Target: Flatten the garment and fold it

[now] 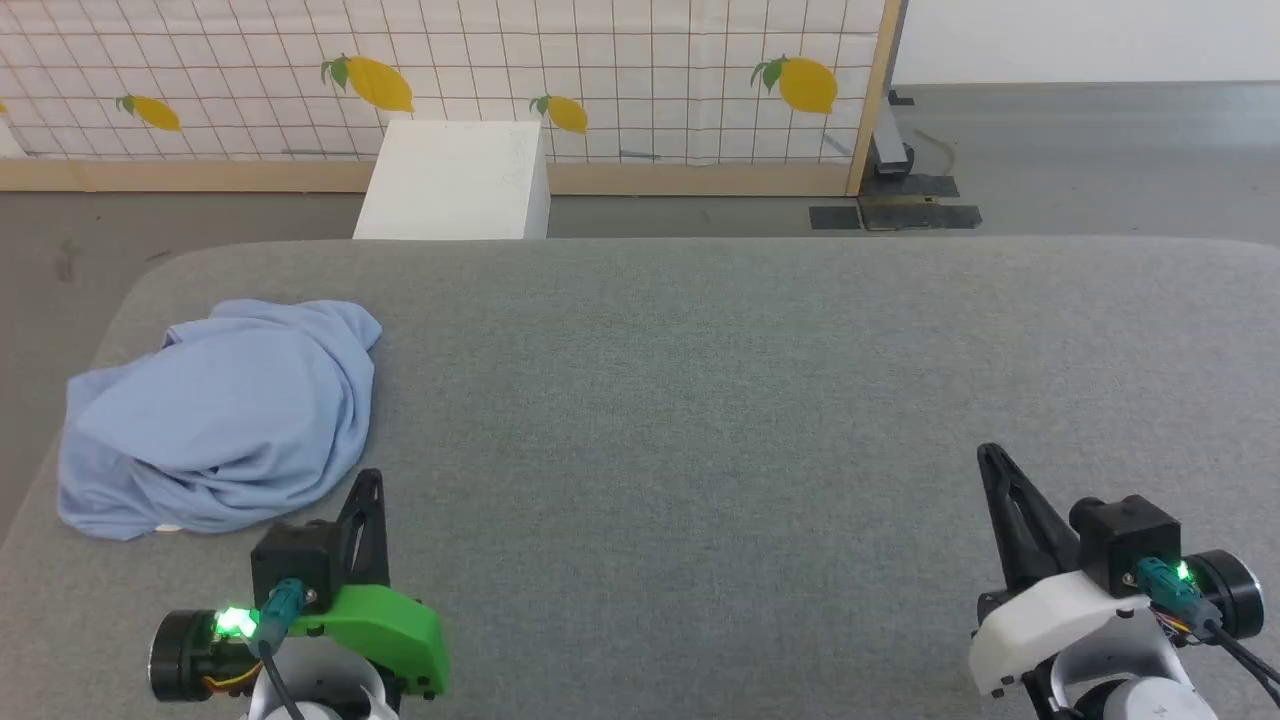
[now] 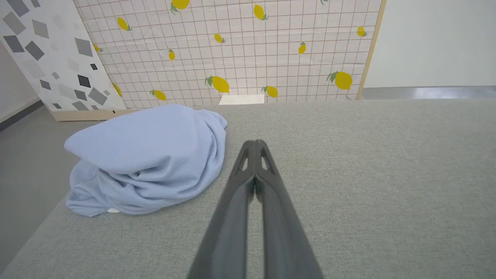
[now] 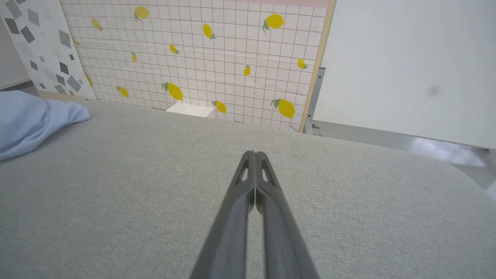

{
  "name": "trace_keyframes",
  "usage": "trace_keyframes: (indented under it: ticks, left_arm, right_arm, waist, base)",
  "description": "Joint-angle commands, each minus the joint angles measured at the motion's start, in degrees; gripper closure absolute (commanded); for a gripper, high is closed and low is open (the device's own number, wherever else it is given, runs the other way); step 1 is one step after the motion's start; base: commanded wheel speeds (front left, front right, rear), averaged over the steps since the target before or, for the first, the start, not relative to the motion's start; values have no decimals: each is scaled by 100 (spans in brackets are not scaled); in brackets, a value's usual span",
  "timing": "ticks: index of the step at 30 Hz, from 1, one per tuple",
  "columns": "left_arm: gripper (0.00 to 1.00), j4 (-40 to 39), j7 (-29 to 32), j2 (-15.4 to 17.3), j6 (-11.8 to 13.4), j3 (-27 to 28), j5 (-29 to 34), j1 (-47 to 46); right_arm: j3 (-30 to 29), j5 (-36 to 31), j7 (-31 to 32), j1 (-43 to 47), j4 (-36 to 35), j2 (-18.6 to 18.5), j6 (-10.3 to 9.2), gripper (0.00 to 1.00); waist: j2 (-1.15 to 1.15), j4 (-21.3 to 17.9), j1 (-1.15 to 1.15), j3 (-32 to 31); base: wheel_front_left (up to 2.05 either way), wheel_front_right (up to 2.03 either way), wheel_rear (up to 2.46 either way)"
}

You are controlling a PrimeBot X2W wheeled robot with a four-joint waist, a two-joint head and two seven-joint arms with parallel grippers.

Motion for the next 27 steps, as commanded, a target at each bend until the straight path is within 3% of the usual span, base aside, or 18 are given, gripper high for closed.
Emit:
trace_keyframes:
  ticks: [1, 23, 24, 27]
  left_arm:
    - [100, 16, 8, -26, -4, 21, 72, -90]
    - [100, 16, 8, -26, -4, 21, 72, -90]
    - [0, 0, -1, 0, 0, 0, -1, 0]
    - [0, -3, -7, 1, 0, -17, -35, 10]
  right_arm:
    - [7, 34, 1, -86, -29, 6, -10, 100]
    - [7, 34, 1, -86, -29, 6, -10, 100]
    - [-2, 1, -1, 0, 0, 0, 0, 0]
    - [-8, 7, -7, 3, 8, 0, 1, 0]
  waist:
    - [0, 0, 0, 0]
    - [0, 0, 0, 0]
    - [0, 0, 0, 0]
    - [0, 0, 0, 2]
  base:
    - [0, 0, 0]
    - [0, 0, 0]
    - [0, 0, 0]
    - [0, 0, 0]
